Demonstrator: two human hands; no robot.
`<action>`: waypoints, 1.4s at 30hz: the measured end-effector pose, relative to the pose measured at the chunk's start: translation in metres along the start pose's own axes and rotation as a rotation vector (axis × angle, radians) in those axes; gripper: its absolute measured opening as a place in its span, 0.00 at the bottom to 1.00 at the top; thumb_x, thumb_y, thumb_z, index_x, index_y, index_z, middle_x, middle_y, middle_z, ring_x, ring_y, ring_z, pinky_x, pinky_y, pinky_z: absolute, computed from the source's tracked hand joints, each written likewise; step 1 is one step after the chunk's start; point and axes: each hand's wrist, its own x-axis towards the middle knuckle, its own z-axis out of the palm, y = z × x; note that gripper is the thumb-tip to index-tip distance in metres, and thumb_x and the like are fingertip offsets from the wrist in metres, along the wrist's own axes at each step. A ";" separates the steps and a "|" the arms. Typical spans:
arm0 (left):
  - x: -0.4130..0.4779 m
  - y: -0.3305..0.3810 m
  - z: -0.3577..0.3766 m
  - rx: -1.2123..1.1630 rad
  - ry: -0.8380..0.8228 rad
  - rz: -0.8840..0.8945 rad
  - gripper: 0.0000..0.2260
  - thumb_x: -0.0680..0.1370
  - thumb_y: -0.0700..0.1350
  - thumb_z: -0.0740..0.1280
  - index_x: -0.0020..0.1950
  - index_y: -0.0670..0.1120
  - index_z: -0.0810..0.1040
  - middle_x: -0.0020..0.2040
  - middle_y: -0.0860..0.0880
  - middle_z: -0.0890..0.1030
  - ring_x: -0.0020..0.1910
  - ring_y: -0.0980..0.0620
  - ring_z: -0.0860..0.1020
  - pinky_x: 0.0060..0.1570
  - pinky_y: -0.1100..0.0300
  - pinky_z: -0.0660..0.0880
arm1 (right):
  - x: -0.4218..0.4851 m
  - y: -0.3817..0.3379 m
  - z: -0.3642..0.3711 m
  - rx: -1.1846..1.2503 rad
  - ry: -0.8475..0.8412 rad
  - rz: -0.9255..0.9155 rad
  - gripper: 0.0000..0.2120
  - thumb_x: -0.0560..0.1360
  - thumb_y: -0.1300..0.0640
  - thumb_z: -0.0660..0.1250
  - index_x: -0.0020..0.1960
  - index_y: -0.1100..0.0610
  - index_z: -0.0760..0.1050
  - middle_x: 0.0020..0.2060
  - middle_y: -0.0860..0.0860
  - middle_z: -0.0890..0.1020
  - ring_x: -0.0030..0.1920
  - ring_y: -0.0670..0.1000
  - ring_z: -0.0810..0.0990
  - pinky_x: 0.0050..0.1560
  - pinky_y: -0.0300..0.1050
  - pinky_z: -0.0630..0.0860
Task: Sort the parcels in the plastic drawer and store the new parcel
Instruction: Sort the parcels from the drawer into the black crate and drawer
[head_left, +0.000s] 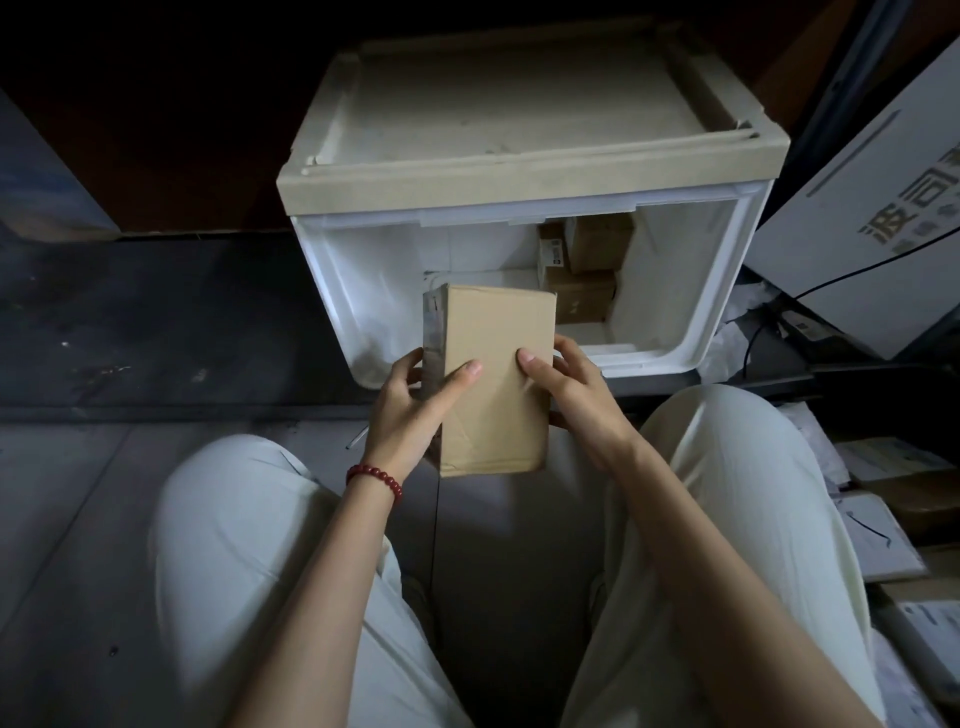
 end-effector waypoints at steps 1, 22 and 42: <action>0.000 0.003 -0.001 0.002 0.006 0.015 0.37 0.57 0.72 0.71 0.62 0.57 0.73 0.58 0.53 0.79 0.56 0.52 0.78 0.57 0.46 0.77 | 0.000 -0.002 -0.001 -0.014 0.009 -0.018 0.18 0.79 0.52 0.64 0.67 0.53 0.68 0.58 0.48 0.79 0.50 0.42 0.80 0.38 0.33 0.76; -0.027 0.130 0.071 -0.030 -0.108 0.431 0.34 0.65 0.59 0.76 0.68 0.53 0.71 0.58 0.58 0.76 0.54 0.65 0.75 0.45 0.73 0.70 | -0.055 -0.091 -0.087 0.016 0.280 -0.334 0.22 0.77 0.54 0.67 0.69 0.50 0.66 0.62 0.46 0.78 0.57 0.46 0.79 0.56 0.53 0.79; -0.068 0.125 0.286 0.235 -0.622 0.584 0.39 0.66 0.57 0.77 0.72 0.56 0.62 0.61 0.57 0.73 0.58 0.58 0.72 0.47 0.69 0.69 | -0.160 -0.016 -0.270 0.038 0.973 -0.244 0.24 0.71 0.47 0.74 0.64 0.49 0.72 0.65 0.51 0.76 0.58 0.48 0.79 0.55 0.51 0.81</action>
